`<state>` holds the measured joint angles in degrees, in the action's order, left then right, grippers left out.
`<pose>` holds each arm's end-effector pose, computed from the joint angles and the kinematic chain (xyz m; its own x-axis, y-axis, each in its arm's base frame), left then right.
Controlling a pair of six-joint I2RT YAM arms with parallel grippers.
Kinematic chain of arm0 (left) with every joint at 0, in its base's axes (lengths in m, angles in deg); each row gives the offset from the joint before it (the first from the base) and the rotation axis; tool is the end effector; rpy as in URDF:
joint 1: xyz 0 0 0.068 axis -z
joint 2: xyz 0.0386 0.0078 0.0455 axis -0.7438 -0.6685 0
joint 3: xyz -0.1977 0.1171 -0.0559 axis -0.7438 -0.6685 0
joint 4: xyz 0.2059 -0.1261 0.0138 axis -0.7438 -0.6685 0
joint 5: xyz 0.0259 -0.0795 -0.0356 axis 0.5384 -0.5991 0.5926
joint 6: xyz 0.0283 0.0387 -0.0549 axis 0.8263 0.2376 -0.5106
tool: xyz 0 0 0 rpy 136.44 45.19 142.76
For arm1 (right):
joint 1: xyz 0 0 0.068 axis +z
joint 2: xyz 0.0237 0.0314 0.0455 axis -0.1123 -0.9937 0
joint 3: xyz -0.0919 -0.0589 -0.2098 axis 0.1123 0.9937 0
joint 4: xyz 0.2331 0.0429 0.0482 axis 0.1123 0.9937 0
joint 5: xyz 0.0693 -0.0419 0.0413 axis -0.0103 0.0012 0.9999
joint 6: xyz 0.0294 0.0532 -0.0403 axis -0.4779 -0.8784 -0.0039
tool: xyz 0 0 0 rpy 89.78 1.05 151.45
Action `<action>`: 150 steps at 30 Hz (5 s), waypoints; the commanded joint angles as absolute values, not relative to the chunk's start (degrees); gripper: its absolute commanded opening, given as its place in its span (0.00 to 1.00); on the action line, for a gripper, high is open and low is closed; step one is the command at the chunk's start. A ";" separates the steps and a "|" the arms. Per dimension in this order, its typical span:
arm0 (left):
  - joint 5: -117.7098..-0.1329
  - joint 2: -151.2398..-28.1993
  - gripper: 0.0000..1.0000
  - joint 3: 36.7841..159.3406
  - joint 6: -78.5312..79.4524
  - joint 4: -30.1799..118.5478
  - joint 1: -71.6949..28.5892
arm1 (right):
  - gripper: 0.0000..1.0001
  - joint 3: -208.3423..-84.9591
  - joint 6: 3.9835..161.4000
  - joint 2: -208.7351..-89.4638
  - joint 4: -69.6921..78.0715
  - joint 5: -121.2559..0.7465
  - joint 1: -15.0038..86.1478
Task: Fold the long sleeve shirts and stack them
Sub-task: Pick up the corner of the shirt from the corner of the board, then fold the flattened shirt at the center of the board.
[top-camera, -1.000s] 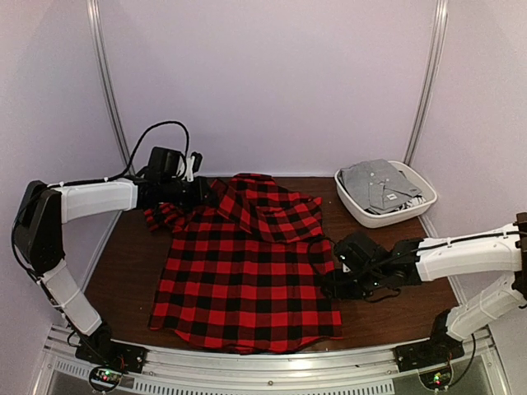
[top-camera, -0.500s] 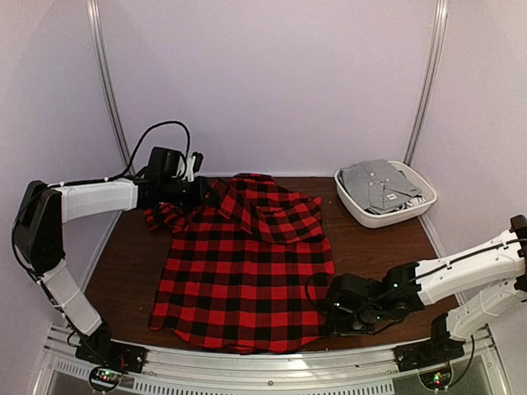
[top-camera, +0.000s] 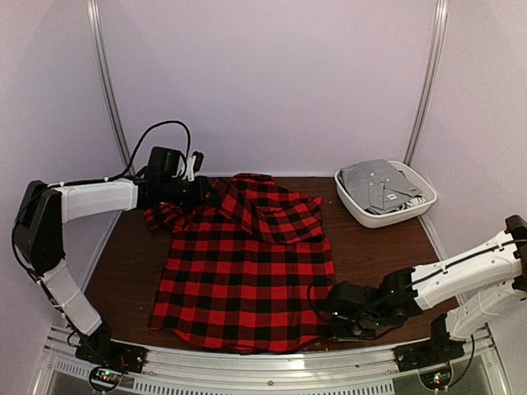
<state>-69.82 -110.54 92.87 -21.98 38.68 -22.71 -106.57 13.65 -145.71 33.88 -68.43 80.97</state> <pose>0.3348 -0.1804 0.2105 -0.7701 -0.2199 -0.5989 0.2695 0.7387 -0.6178 0.0590 0.2107 0.1004 -0.9959 0.0368 -0.0824 0.0113 0.9568 0.2906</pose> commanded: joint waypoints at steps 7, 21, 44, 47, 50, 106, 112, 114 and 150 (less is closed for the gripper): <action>-70.21 -111.32 0.00 95.15 -22.20 41.65 -22.48 | 0.13 -107.84 11.92 -147.32 38.62 -71.04 82.03; -68.31 -112.22 0.00 101.99 -20.49 40.11 -22.45 | 0.00 -112.50 12.67 -142.70 42.86 -75.80 82.04; -64.78 -110.27 0.00 108.30 -12.18 32.78 -31.70 | 0.00 -134.25 34.08 -164.34 29.48 -69.05 81.70; -64.23 -110.55 0.00 108.41 -11.44 32.10 -32.34 | 0.00 -135.04 36.23 -167.20 26.46 -65.89 81.35; -62.17 -110.20 0.00 109.53 -10.76 30.29 -33.15 | 0.00 -136.97 38.79 -169.74 26.19 -63.08 80.64; -53.64 -112.24 0.00 118.63 -5.46 31.25 -37.76 | 0.00 -138.36 44.10 -172.09 21.86 -53.68 79.97; -54.20 -111.83 0.00 119.66 -5.58 30.77 -37.77 | 0.00 -138.77 44.37 -173.26 20.18 -53.13 79.83; -54.37 -111.65 0.00 119.67 -5.59 30.53 -37.77 | 0.00 -138.78 44.42 -173.47 19.75 -52.98 79.75; -59.04 -101.04 0.00 95.81 -11.21 35.92 -37.03 | 0.42 -136.74 45.65 -171.42 15.36 -51.98 78.38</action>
<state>-56.24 -102.93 97.25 -9.76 30.53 -37.35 -136.34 44.43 -174.67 15.50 -51.12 79.79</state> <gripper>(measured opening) 0.016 0.354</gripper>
